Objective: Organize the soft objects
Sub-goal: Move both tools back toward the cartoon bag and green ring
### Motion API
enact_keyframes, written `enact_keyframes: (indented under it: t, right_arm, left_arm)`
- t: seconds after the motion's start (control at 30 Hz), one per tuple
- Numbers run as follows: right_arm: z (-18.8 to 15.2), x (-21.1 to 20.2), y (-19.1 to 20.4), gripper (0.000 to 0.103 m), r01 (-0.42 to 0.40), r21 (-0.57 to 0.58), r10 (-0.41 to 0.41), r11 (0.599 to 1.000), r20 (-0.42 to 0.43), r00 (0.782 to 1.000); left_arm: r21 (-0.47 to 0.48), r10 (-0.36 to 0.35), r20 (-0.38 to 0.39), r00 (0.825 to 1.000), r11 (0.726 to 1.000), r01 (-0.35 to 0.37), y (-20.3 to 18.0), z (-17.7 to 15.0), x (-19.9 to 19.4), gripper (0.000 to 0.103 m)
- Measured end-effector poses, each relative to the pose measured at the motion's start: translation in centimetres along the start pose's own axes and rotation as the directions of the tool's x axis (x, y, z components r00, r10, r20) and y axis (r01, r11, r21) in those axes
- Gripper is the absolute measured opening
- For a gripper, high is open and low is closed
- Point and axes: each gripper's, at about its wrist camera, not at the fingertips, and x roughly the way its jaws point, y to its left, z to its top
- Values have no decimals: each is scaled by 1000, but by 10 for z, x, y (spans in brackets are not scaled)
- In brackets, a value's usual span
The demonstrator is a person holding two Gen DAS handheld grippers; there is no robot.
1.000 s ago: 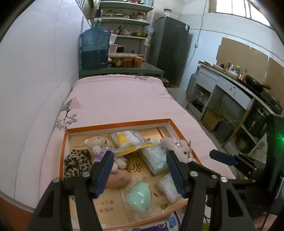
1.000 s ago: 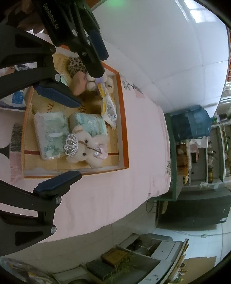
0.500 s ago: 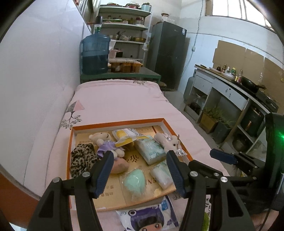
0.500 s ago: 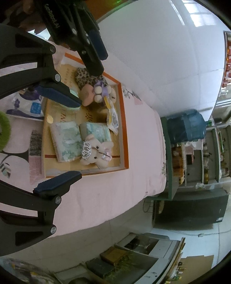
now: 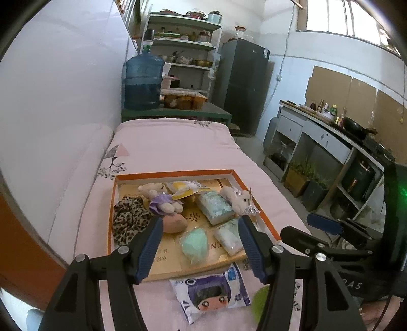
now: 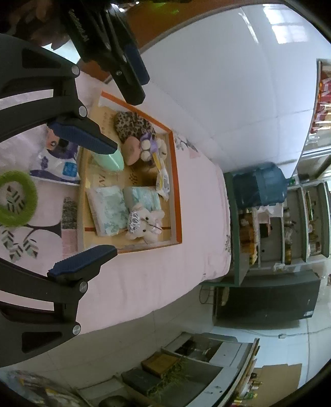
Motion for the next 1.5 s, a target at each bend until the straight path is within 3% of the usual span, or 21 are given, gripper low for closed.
enact_keyframes:
  t: [0.67, 0.97, 1.5]
  right_arm:
    - [-48, -49, 10, 75, 9, 0, -9, 1000, 13, 1000]
    - [-74, -39, 2, 75, 38, 14, -37, 999, -37, 999]
    - [-113, -1, -8, 75, 116, -5, -115, 993, -144, 983]
  left_arm:
    - [-10, 3, 33, 999, 1000, -2, 4, -47, -45, 61]
    - [-16, -36, 8, 999, 999, 36, 7, -72, -42, 61]
    - [17, -34, -39, 999, 999, 35, -2, -115, -26, 61]
